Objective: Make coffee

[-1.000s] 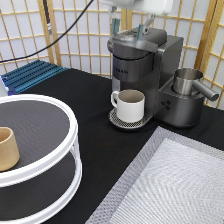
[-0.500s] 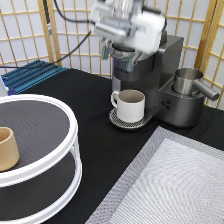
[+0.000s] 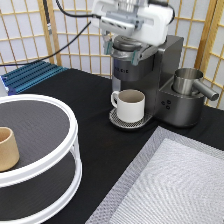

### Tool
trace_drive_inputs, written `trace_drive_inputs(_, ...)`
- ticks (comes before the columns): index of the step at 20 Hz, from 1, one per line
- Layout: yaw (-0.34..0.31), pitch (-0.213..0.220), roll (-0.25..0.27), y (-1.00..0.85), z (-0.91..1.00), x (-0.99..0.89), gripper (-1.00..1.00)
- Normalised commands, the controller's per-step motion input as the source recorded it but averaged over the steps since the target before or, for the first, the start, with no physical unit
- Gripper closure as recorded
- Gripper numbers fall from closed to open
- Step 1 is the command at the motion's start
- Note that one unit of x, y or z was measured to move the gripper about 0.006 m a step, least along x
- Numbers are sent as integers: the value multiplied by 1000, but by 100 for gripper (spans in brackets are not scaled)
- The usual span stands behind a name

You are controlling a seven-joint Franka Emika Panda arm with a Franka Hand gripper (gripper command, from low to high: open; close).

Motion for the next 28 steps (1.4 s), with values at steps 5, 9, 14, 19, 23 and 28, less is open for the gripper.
trace_drive_inputs(5, 139, -14, 147, -529, 594, 38, -100)
trace_drive_inputs(9, 331, -69, 4, 113, 19, -258, -100)
trace_drive_inputs(14, 375, -46, 0, 7, 43, -14, -100)
trace_drive_inputs(19, 375, -36, 1, 0, 33, 0, -100)
trace_drive_inputs(23, 375, -37, 19, 0, 18, 0, -100)
trace_drive_inputs(28, 346, -32, 53, 57, 41, -70, -100)
